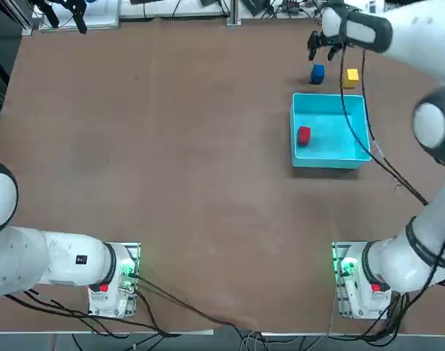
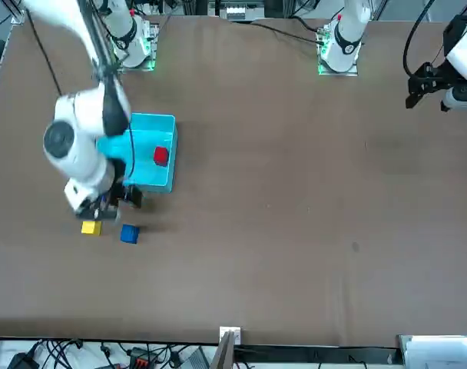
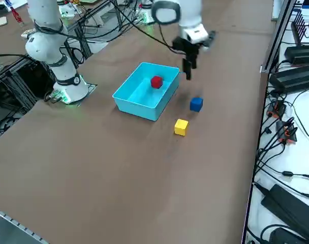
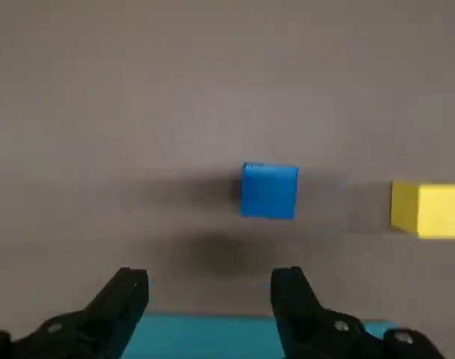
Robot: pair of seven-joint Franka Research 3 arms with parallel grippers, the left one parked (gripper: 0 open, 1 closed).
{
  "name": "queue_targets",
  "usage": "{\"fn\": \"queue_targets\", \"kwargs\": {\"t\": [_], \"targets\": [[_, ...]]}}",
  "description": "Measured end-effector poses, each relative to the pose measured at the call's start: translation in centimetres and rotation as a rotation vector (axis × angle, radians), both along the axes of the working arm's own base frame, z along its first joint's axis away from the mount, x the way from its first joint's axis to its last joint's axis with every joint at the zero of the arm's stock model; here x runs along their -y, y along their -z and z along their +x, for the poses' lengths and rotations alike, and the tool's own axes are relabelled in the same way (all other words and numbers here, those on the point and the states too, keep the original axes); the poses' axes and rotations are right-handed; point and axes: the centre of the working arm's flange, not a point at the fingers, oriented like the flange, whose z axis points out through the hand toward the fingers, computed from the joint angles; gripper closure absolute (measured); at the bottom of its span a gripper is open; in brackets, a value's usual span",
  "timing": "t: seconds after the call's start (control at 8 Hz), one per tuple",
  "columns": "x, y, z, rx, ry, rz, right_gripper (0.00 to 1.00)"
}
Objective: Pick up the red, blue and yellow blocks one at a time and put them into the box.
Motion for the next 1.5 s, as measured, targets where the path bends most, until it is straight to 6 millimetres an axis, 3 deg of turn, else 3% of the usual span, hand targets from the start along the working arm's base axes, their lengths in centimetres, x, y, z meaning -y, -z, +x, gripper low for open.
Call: {"fn": "queue_targets", "kwargs": {"t": [0.25, 0.38, 0.75, 1.25, 1.38, 1.5], "targets": [[1.3, 5.4, 2.4, -0.035, -0.034, -0.034, 0.00], [2.2, 7.0, 3.3, -0.041, -0.056, -0.038, 0.00], [3.3, 8.9, 4.3, -0.047, -0.078, -0.042, 0.00], [3.2, 11.1, 4.4, -0.032, -0.084, -0.042, 0.04], [3.2, 11.2, 4.5, -0.023, -0.086, -0.042, 0.22], [3.1, 10.8, 4.7, -0.016, -0.089, -0.041, 0.31]]}}
